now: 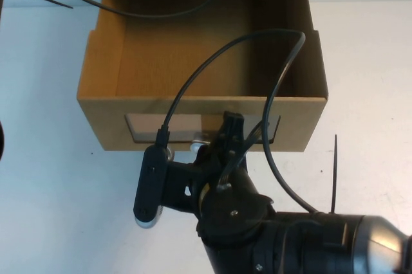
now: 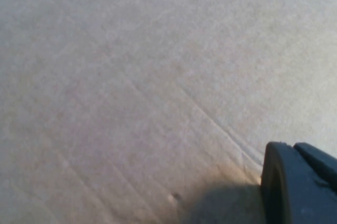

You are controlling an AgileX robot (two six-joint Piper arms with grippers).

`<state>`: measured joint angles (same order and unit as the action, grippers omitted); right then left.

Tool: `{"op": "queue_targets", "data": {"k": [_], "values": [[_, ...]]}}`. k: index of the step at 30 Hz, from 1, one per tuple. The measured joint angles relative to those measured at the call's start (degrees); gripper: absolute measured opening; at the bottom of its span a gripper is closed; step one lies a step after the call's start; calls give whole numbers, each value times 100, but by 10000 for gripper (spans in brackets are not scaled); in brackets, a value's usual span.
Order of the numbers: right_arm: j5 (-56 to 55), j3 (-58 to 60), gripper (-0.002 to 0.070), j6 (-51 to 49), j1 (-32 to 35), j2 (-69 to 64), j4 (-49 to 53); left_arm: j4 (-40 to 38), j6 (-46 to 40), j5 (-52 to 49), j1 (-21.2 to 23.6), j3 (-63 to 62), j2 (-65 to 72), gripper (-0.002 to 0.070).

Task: Open the shoe box
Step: 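Pull the top drawer of the cardboard box fully open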

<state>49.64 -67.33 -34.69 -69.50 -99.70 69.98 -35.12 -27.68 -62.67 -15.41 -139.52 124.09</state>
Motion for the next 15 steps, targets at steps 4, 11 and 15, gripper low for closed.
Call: {"op": "queue_targets", "data": {"k": [4,11,15], "values": [[40,0,40,0,-10,0,0,0,0,-13,0,0,0,-5],[116,0,233,0,-10,0,-67,0,10,-49,0,0,0,-5],[256,0,263,0,-10,0,-174,-35,10,-70,0,0,-10,-5]]}}
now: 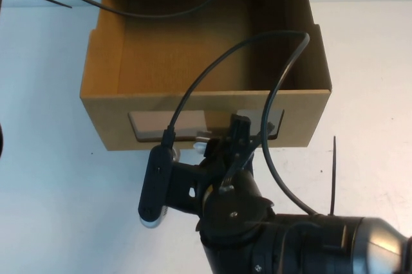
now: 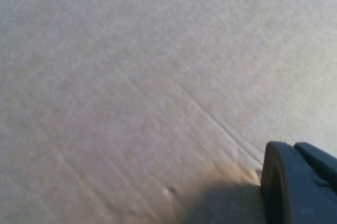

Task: Open the shoe box
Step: 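Pull the top drawer of the cardboard box fully open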

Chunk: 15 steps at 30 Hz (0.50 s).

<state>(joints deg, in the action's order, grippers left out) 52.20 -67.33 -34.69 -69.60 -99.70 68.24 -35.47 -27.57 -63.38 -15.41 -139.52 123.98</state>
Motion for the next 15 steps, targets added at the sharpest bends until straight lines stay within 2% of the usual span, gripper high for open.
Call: {"op": "queue_targets", "data": {"k": [15], "values": [[778,0,271,0,-689,617,-390,45,0,-567,0,0,-265,-5]]}}
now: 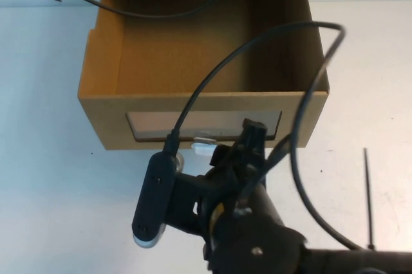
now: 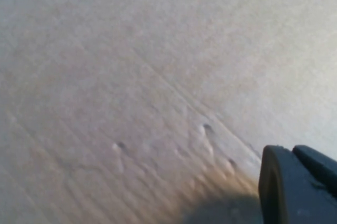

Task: Open the shoe box
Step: 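Pull the top drawer of the cardboard box fully open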

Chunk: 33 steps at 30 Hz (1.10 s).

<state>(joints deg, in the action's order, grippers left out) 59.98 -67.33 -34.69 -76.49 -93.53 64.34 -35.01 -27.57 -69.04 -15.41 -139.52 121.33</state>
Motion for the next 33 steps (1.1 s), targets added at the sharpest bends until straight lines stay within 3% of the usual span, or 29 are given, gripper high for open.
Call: {"op": "queue_targets", "data": {"k": [7,20,25,33], "values": [[671,0,230,0,-412,618,-196,-11,0,-25,0,11,-166,-5],[949,-308,4,-120,-351,2114,-261,115,13,-248,0,-242,-1059,-5],[981,-530,-10,-120,584,2418,-436,475,42,-354,0,-348,-1401,-5],[435,-568,-13,370,3118,2637,-1547,1461,417,-413,0,-348,-1994,-5]]}}
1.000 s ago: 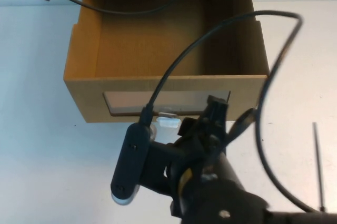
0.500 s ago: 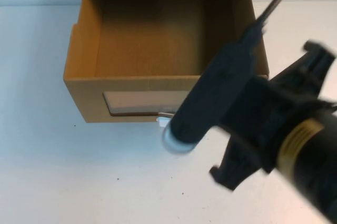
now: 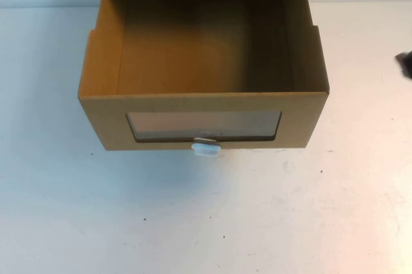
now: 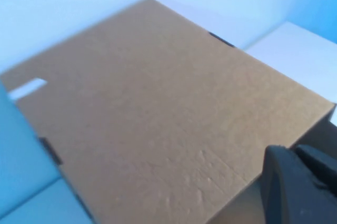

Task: Open the shoe box
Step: 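Pull the top drawer of the cardboard box fully open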

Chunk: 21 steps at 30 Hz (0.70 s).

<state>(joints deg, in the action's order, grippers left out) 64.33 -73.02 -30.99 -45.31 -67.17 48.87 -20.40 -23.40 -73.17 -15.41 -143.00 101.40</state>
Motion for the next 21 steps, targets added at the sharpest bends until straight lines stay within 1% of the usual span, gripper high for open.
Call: {"op": "queue_targets", "data": {"k": [6,9,11,14,17,21], "values": [[-921,12,-13,859,1865,54,-1382,331,232,-8,0,0,-614,-5],[-1243,20,-13,1387,2544,113,-2200,669,397,-24,0,-13,-908,-5],[-1422,33,-13,1743,2881,140,-2702,879,484,-24,0,-13,-1086,-5],[-1697,150,-13,2279,3227,190,-3415,1113,550,-24,0,213,-1418,-5],[-1812,254,-13,2601,3375,213,-3924,1343,563,-24,0,769,-1794,-5],[-1925,380,-13,2782,3391,234,-4224,1471,587,138,0,2069,-2465,-5]]}}
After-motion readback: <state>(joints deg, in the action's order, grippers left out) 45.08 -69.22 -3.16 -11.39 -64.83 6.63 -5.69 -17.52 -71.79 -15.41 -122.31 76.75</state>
